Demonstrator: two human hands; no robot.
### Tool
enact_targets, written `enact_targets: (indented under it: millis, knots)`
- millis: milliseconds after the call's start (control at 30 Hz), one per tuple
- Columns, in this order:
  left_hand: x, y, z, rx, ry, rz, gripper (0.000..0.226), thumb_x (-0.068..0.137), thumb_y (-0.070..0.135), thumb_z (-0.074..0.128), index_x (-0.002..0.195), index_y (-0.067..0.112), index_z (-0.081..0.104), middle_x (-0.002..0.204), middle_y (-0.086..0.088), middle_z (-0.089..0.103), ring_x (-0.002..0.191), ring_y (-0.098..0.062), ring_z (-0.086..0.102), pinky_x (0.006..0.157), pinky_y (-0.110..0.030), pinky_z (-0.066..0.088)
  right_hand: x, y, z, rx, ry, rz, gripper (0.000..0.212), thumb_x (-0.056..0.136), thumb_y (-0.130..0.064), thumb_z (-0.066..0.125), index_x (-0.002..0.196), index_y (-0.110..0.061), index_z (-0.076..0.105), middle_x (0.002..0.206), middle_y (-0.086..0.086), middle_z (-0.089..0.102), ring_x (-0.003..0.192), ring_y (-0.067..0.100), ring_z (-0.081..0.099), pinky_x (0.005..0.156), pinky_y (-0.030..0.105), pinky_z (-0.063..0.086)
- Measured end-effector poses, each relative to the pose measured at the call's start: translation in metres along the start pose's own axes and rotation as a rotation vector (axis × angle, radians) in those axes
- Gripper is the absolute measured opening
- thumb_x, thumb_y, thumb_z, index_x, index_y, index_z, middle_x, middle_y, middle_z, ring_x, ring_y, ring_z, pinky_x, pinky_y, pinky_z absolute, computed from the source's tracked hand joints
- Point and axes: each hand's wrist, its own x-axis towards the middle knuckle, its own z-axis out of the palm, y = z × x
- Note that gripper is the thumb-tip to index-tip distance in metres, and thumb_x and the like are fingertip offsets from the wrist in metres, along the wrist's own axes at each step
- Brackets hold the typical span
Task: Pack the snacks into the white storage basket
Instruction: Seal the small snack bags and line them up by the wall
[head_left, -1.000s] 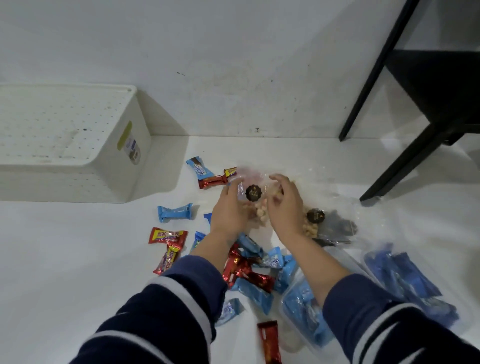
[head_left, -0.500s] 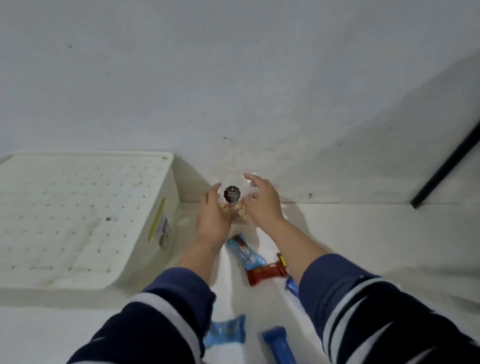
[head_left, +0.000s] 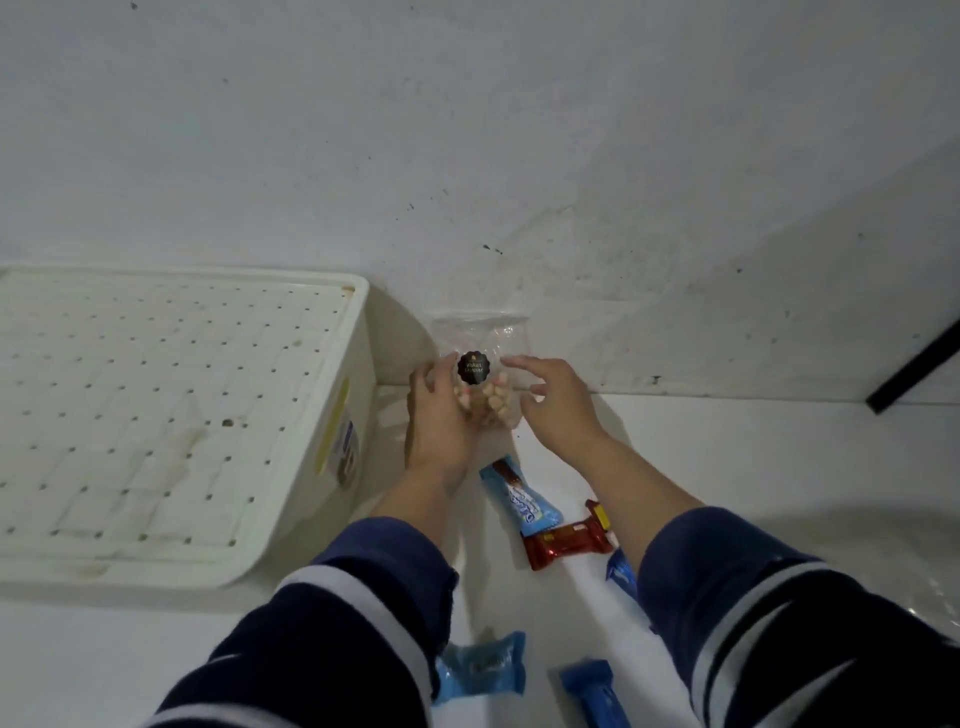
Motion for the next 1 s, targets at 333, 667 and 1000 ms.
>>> enact_targets:
  millis: [333,667,1000]
  knots:
    - [-0.098,0.069,0.034,0.394,-0.429,0.262,0.047,0.091,0.028,0.06,0.136,0.023,0.046,0.143,0.001,0.038,0.133,-0.021,0.035,0.104,-0.037,0.039,-0.091,0.018,-0.109,-0.326,-0.194,0.213,0.029,0.088,-0.011,0.054,0.11,-0.027,0.067,0.116,0.002,0.063,0.091,0.017,0.061,0.069,0.02,0.043]
    - [-0.199,0.144,0.109,0.272,-0.716,0.312,0.096,0.066,0.046,0.082,0.145,0.028,0.03,0.15,-0.001,0.031,0.135,-0.021,0.037,0.106,-0.035,0.036,-0.191,0.044,-0.257,-0.457,-0.096,0.337,0.031,0.092,-0.017,0.055,0.121,-0.023,0.063,0.133,0.003,0.054,0.121,0.021,0.052,0.091,0.024,0.039]
    - [-0.217,0.136,0.131,0.515,-0.674,0.221,0.095,0.081,0.0,0.06,0.153,0.027,0.006,0.157,-0.005,0.016,0.143,-0.026,0.026,0.102,-0.04,0.045,-0.234,0.096,-0.267,-0.316,0.007,0.699,0.029,0.087,-0.012,0.056,0.112,0.0,0.065,0.102,0.015,0.072,0.084,0.028,0.07,0.08,0.037,0.057]
